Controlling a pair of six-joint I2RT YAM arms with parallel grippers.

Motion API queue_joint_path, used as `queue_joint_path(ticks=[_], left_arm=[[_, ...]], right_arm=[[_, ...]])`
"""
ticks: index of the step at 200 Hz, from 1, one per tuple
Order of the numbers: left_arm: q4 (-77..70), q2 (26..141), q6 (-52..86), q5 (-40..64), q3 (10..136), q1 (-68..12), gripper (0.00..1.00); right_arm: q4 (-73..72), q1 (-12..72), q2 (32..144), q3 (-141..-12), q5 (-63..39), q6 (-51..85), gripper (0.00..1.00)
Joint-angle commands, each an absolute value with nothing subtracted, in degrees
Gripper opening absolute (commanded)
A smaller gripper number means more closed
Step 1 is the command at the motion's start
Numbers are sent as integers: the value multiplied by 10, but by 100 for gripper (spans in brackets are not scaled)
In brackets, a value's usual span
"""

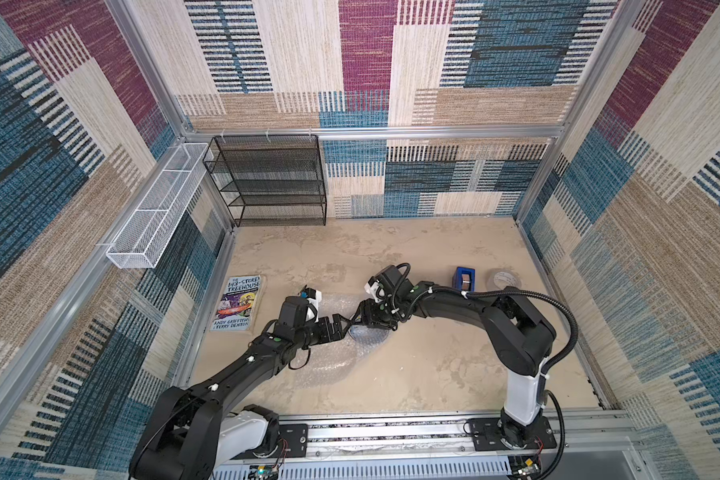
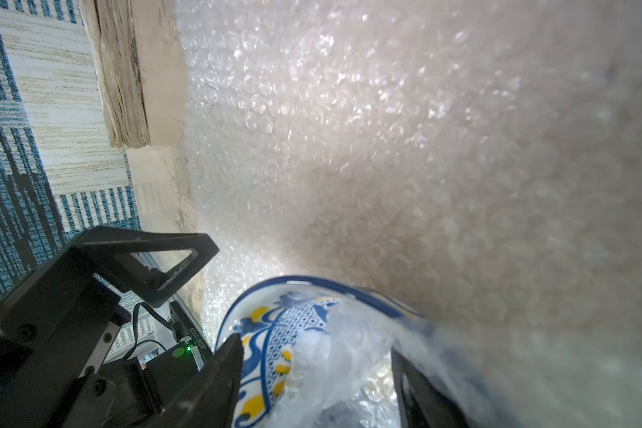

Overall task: Wrap bowls in bubble wrap
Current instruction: Wrap the bowl in bubble wrap.

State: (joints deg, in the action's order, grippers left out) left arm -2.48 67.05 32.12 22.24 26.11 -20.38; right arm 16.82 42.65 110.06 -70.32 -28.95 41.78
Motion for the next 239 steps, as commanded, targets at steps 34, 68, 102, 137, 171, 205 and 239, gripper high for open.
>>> queue_joint_path(ticks=[34,68,102,137,171,205,239], left_arm=[[-53,663,297,254,248,-204,99],[-68,666,277,267,241,-213,99],[-67,682,264,263,245,-222,99],[-70,712,265,225,262,-236,99],[-81,757,275,189,280,-247,90],[-98,801,287,171,287,-251,83],[-120,823,301,158,288,-256,75]], right_arm=[[136,435,1080,-705,-292,438,66],[132,440,1083,-709,-300,447,67],[127,443,1087,-711,-300,453,67],[123,446,1087,-708,-299,456,67],[122,446,1084,-699,-295,458,67],[117,447,1080,-693,-293,460,67],[114,447,1075,-689,-292,462,67]])
